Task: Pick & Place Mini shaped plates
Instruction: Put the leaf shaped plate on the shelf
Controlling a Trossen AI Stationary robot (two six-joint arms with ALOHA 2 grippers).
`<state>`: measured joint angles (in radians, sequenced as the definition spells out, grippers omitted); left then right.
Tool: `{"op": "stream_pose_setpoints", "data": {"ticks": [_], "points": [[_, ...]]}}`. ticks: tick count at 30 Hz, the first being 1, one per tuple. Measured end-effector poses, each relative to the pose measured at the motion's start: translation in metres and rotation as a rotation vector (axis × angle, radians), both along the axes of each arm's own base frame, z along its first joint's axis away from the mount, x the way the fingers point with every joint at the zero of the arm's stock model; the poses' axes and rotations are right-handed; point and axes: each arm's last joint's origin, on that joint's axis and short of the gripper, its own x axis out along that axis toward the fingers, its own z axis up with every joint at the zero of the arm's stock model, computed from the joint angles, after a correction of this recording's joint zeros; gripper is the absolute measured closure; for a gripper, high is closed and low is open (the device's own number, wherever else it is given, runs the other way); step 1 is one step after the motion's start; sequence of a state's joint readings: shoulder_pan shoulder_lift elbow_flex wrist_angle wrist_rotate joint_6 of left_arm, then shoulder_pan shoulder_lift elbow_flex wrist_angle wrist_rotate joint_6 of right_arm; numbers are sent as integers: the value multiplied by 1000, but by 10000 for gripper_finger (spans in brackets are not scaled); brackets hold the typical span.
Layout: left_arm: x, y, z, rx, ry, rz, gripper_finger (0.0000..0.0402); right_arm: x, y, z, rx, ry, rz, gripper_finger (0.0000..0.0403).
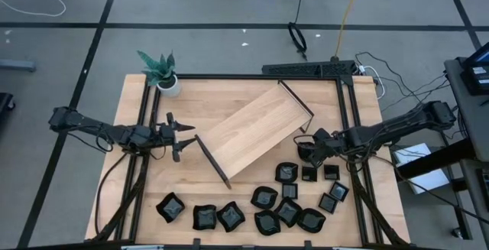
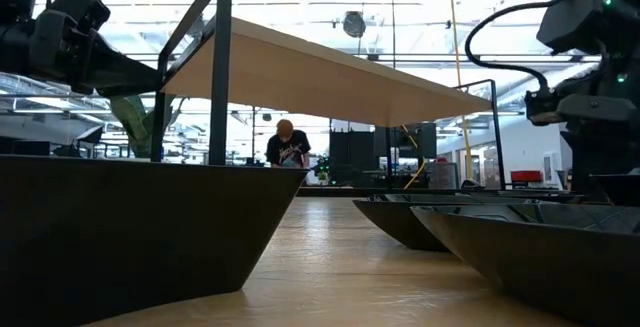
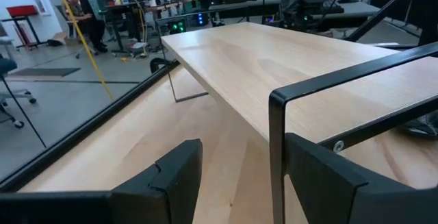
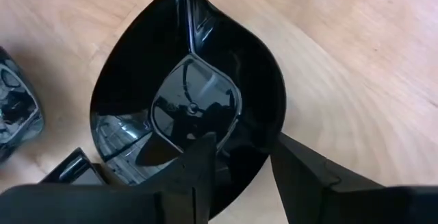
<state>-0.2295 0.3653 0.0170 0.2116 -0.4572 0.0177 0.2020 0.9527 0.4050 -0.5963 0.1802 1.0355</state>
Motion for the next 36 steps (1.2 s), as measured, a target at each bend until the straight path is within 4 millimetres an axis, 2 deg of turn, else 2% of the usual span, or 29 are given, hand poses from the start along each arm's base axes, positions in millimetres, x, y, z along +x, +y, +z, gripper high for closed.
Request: {"op": "stream_pose_setpoints", "data": {"ticks": [10, 14, 21, 26, 36], "points": [[0, 0, 0, 2, -2, 0, 192, 0, 0, -1, -2, 0, 3, 284], [0, 0, 0, 2, -2, 0, 192, 0, 0, -1, -2, 0, 2, 314], [0, 0, 0, 2, -1, -1, 192, 0, 0, -1, -1, -8, 4, 392], [0, 0, 0, 3, 0, -1, 192, 4, 1, 2, 0, -46, 34, 394], [0, 0, 0, 3, 1, -2, 192, 15, 4, 45, 2, -227, 146, 402]]}}
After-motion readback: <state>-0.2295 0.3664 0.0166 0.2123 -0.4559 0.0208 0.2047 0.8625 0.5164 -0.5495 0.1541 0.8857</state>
